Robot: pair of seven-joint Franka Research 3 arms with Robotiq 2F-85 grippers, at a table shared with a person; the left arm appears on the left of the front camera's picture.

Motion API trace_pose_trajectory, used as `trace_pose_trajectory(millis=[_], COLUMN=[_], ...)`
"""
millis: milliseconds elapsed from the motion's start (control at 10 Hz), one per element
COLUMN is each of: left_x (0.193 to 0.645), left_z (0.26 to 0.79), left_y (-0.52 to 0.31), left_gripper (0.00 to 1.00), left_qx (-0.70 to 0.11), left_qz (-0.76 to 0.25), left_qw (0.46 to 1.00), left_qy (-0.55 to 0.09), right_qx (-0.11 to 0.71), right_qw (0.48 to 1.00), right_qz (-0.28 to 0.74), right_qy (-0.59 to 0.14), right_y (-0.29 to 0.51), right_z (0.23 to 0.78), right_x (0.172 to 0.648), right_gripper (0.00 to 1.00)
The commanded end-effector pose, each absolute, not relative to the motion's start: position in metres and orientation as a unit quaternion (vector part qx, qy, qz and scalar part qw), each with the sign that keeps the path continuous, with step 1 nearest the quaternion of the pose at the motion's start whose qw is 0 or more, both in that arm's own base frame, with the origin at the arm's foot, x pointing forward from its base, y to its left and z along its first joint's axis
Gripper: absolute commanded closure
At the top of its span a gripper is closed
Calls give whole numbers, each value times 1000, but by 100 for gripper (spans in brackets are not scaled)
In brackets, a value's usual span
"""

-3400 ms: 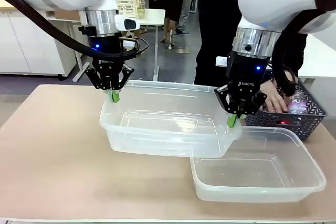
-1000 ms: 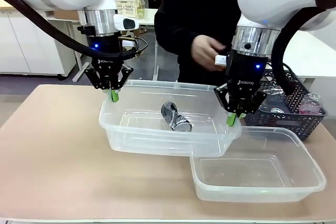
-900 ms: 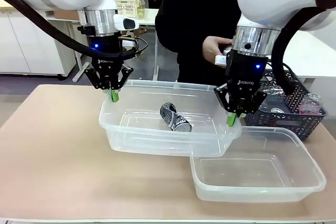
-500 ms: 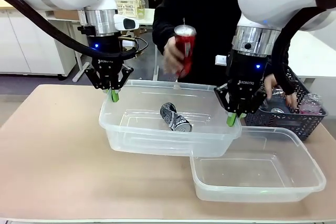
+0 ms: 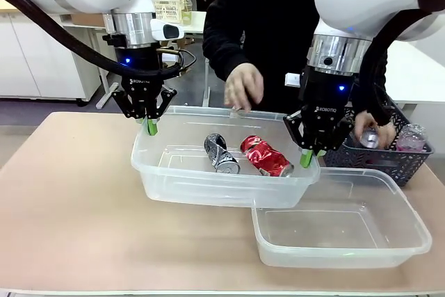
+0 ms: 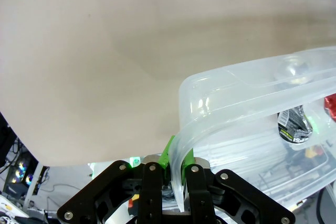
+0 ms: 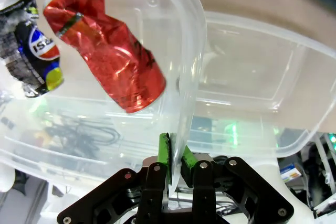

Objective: Sort the waste into each basket.
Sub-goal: Offer the picked Organizing box to the human.

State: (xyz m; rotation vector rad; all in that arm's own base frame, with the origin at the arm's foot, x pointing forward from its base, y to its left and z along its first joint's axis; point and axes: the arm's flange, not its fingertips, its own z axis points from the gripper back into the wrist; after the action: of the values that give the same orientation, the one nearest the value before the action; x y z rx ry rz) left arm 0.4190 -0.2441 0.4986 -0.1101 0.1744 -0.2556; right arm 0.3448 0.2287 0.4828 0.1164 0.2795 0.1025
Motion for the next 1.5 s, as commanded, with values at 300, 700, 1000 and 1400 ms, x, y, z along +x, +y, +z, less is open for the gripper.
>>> trace_pose_trajectory(millis=[300,700,1000,1400], left_x=[418,418,418,418], left_z=[502,502,502,502], left_y=[-244,-244,-244,-244], left_gripper=[95,95,95,95], left_qx=[-54,-54,-54,-54], left_qz=[-128,-128,-128,-128], left_qw=[987,987,987,987], left_qy=[85,85,85,85], right_qx=[57,57,57,57], right_qw=[987,987,987,987], right_qz=[56,56,56,56], right_qy=[139,139,139,139], right_y=[231,231,231,231], right_z=[488,488,488,488], right_x=[345,345,345,345], right_gripper=[94,94,94,94])
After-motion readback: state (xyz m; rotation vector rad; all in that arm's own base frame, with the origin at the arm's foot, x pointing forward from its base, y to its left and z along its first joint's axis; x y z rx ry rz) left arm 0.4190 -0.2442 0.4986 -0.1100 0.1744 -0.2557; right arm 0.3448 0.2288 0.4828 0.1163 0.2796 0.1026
